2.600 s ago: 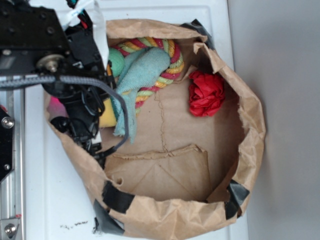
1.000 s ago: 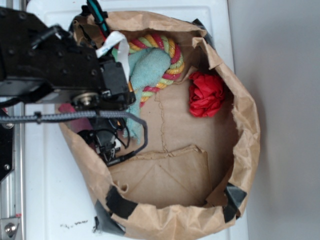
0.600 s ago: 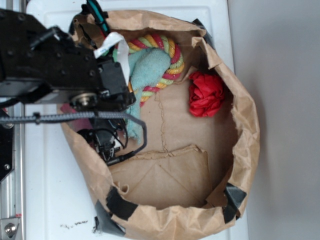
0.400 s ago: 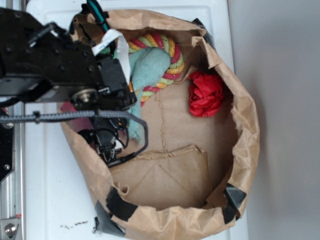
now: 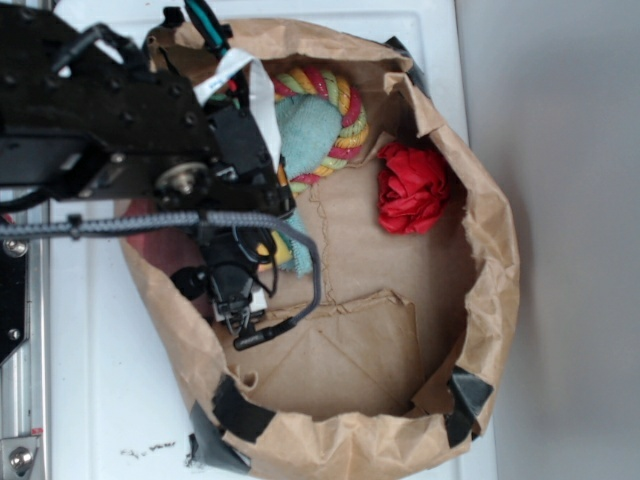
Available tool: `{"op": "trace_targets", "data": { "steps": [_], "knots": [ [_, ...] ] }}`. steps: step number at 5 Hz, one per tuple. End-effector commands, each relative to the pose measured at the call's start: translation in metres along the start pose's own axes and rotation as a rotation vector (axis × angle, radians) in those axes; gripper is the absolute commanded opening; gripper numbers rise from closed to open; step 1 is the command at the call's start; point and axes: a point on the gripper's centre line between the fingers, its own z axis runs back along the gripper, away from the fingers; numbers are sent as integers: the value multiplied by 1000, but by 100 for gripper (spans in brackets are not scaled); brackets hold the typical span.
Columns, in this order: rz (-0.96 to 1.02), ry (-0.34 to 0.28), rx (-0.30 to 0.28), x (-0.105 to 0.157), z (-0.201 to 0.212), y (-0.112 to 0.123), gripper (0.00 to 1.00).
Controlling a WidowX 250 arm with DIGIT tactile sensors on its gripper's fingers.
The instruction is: Grab the green sponge.
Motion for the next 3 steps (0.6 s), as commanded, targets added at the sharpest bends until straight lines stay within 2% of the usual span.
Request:
{"op": "trace_targets", "data": {
  "steps": [1,3],
  "knots": [
    [20,-79,4,19,13,0,100],
    [38,-77,36,27,1,-1,100]
  ]
}}
